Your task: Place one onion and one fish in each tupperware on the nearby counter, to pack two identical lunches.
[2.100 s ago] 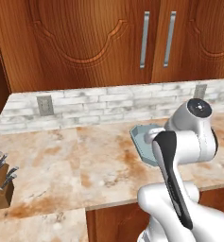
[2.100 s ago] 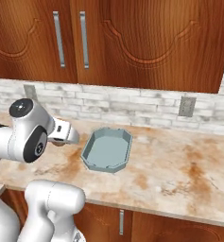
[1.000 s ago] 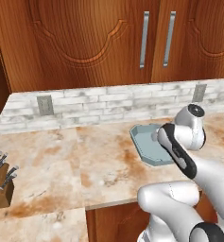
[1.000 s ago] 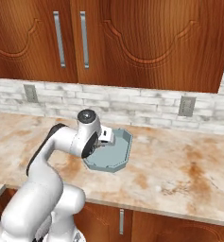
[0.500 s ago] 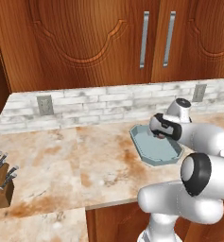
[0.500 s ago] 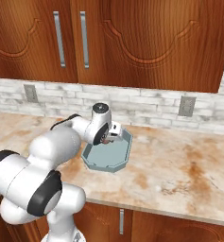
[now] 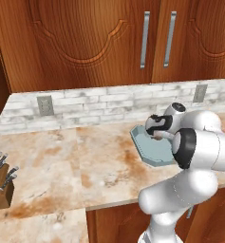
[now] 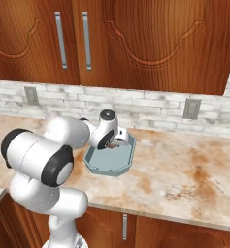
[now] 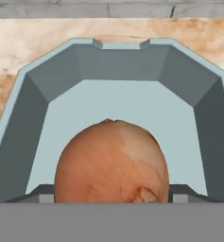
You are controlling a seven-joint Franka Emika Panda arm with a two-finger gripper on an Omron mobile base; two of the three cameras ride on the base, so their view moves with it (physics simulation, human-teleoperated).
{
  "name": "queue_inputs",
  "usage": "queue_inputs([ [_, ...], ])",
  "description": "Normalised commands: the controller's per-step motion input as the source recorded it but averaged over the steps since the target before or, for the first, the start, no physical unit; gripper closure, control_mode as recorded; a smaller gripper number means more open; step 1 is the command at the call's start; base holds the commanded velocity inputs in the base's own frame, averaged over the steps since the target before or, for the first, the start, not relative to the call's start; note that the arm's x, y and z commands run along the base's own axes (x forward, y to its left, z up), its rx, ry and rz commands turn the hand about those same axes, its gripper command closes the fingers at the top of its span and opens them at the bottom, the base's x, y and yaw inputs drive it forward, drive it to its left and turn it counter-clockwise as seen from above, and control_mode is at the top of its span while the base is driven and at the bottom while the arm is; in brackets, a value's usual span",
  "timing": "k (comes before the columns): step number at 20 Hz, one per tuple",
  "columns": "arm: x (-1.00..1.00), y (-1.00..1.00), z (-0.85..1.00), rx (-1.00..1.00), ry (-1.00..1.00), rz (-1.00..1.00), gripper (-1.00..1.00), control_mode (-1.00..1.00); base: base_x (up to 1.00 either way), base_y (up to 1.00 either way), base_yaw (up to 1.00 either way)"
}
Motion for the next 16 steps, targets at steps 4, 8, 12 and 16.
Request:
queue_inputs([
  [4,0.29,0.0,-0.31,0.0,-0.02,0.0,1.0,-1.0,0.0,0.0,0.0],
  [8,0.38,0.05,-0.25,0.0,-0.02,0.0,-1.0,-1.0,0.0,0.0,0.0],
  [12,0.11,0.02,-0.03,0.0,-0.04,0.0,-1.0,-1.0,0.0,0.0,0.0],
  [16,0.0,0.0,0.2,0.0,0.0,-0.01,-1.0,-1.0,0.0,0.0,0.0],
])
